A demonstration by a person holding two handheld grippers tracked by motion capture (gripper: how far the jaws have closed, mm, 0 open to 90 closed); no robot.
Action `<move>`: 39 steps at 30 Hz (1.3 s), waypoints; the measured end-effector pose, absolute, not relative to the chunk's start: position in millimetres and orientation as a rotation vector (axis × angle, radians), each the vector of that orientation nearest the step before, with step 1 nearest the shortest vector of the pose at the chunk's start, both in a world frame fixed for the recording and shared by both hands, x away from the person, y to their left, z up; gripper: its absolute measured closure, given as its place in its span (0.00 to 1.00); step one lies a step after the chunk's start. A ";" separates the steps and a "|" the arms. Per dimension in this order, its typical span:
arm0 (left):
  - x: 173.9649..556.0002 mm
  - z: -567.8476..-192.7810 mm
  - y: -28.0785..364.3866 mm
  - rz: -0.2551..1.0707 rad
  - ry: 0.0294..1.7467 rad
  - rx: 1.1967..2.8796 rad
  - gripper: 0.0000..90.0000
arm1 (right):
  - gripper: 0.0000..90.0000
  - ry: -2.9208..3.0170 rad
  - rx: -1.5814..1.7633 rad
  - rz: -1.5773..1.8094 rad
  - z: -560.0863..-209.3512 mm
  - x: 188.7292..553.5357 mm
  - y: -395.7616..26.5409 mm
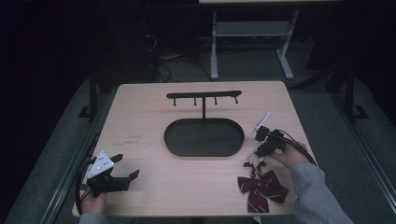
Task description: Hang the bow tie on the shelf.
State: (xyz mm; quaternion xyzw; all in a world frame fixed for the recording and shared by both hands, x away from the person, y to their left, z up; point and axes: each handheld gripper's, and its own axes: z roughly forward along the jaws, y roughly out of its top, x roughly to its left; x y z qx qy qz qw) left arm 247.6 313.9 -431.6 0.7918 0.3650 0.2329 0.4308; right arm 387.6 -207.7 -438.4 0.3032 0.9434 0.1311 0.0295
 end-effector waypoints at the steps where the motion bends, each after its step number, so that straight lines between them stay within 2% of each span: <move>1: 247.6 -431.6 313.9 0.581 0.910 1.975 0.15 | 0.82 2.909 0.935 0.404 -438.4 387.6 -207.7; 7: 247.4 -431.4 314.3 0.580 0.913 1.973 0.15 | 0.91 2.926 0.914 0.372 -440.8 387.9 -206.5; 18: 247.1 -430.7 314.6 0.584 0.906 1.980 0.15 | 0.97 2.938 0.904 0.372 -440.9 387.4 -205.8; 39: 247.4 -431.9 314.1 0.581 0.914 1.975 0.15 | 0.98 2.969 0.801 0.465 -422.2 376.8 -204.4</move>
